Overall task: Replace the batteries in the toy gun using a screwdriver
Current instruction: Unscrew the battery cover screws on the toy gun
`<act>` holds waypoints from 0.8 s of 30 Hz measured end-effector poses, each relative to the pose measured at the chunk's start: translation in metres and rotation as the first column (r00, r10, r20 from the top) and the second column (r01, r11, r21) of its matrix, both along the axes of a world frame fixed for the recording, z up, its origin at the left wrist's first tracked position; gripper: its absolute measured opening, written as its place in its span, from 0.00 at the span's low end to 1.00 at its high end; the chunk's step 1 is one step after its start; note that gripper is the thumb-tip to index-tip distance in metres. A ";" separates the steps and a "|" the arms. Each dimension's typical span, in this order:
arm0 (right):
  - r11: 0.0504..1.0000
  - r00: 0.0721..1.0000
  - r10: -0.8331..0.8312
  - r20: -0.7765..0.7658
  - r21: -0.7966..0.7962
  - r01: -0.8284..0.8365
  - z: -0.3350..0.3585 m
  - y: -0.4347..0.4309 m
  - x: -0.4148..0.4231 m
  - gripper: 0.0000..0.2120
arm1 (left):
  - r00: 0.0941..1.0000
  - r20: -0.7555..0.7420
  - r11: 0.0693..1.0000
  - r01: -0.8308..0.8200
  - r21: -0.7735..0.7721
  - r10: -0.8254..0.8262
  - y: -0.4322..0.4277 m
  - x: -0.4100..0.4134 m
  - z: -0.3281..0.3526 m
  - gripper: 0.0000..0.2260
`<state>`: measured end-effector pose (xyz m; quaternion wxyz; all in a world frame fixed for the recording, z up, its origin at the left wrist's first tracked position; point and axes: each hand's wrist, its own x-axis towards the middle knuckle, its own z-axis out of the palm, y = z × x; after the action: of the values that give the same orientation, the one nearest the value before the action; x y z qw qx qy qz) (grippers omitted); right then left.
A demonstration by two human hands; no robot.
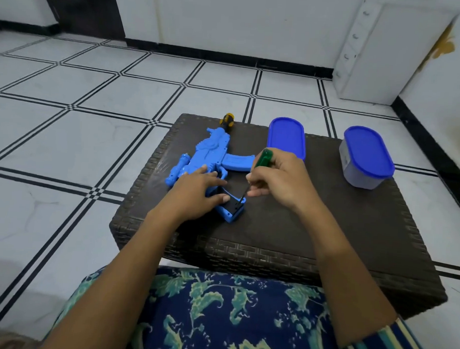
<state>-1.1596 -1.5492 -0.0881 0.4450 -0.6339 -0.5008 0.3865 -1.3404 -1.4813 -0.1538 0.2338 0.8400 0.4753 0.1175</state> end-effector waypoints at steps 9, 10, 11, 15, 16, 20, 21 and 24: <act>0.997 0.997 0.079 -0.006 0.028 -0.079 -0.010 -0.003 -0.001 0.08 | 0.998 0.023 0.998 -0.057 0.036 0.056 -0.005 0.004 -0.004 0.19; 0.996 0.997 0.081 0.000 0.043 -0.081 -0.011 -0.002 -0.001 0.08 | 0.998 -0.014 0.997 -0.056 0.057 0.057 -0.005 0.006 -0.003 0.17; 0.994 0.996 0.085 0.019 0.064 -0.086 -0.012 -0.002 -0.002 0.07 | 0.998 -0.046 0.995 -0.046 0.087 0.050 -0.005 0.007 -0.001 0.16; 0.981 0.990 0.103 0.098 0.156 -0.117 -0.013 -0.004 -0.010 0.08 | 0.995 -0.094 0.981 -0.012 0.194 0.031 0.000 0.009 0.002 0.13; 0.979 0.990 0.100 0.103 0.168 -0.117 -0.013 -0.004 -0.012 0.09 | 0.995 -0.092 0.981 -0.016 0.191 0.034 0.001 0.009 0.002 0.13; 0.967 0.981 0.081 0.176 0.225 -0.120 -0.013 -0.003 -0.016 0.30 | 0.994 -0.104 0.982 -0.022 0.189 0.043 0.001 0.008 0.002 0.14; 0.961 0.972 0.084 0.217 0.241 -0.137 -0.013 -0.003 -0.015 0.32 | 0.993 -0.109 0.982 -0.018 0.190 0.039 0.001 0.008 0.002 0.14; 0.949 0.955 0.097 0.282 0.263 -0.174 -0.015 -0.002 -0.016 0.22 | 0.995 -0.099 0.983 -0.012 0.184 0.031 0.001 0.007 0.004 0.14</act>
<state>-1.1758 -1.5512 -0.1028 0.4326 -0.5731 -0.6488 0.2520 -1.3334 -1.4804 -0.1502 0.1298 0.8577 0.4828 0.1203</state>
